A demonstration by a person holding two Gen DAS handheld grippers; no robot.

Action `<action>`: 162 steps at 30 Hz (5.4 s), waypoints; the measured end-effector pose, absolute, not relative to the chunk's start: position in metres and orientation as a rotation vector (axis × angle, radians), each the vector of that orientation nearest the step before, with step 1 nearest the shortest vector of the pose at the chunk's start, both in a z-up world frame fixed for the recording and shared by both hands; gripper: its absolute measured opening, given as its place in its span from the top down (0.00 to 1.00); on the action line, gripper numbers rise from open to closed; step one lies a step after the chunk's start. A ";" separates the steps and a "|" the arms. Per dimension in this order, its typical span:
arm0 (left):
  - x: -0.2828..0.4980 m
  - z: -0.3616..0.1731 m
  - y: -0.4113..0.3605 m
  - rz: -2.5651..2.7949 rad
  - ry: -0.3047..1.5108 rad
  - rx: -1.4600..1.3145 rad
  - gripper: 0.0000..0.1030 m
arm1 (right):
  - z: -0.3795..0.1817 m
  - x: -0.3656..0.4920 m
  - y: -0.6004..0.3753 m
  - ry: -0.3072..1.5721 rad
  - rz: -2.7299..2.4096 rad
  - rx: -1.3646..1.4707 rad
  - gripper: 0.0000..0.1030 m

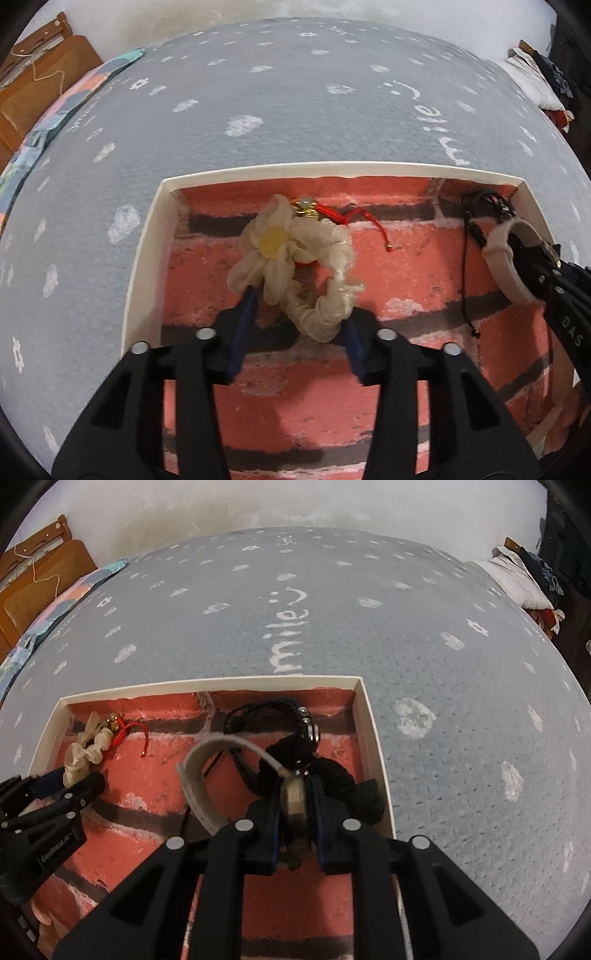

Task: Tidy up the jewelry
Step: 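Carry scrunchie and watch into the tray and open both tools, then withdraw both tools from the tray toward the remaining jewelry, then grasp the black claw clip with the left tool while the right tool grasps the wooden bead bracelet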

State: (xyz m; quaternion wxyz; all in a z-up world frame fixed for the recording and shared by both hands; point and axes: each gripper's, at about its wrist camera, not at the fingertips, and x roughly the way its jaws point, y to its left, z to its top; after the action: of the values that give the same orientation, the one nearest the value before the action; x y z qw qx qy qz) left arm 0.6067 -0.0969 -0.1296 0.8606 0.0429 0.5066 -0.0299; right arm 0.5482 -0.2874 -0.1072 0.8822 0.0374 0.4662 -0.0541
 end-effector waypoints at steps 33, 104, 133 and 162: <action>0.451 0.032 -0.048 -0.076 0.782 0.100 0.05 | 0.019 0.410 -0.339 0.776 -0.065 0.082 0.14; 0.291 -0.120 0.047 -0.034 0.881 0.052 0.28 | -0.119 0.253 -0.203 0.915 -0.084 0.031 0.15; 0.320 -0.139 0.043 -0.086 0.936 0.066 0.55 | -0.126 0.262 -0.164 0.929 -0.067 -0.052 0.72; 0.336 -0.054 0.012 -0.083 0.750 0.014 0.55 | -0.072 0.285 -0.186 0.750 -0.026 0.008 0.81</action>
State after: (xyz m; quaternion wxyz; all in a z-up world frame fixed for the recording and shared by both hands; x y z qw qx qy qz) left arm 0.3359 0.0124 -0.0542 0.9296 0.0069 0.3662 -0.0405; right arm 0.2849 -0.1864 -0.0720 0.9304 0.0037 0.3663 -0.0127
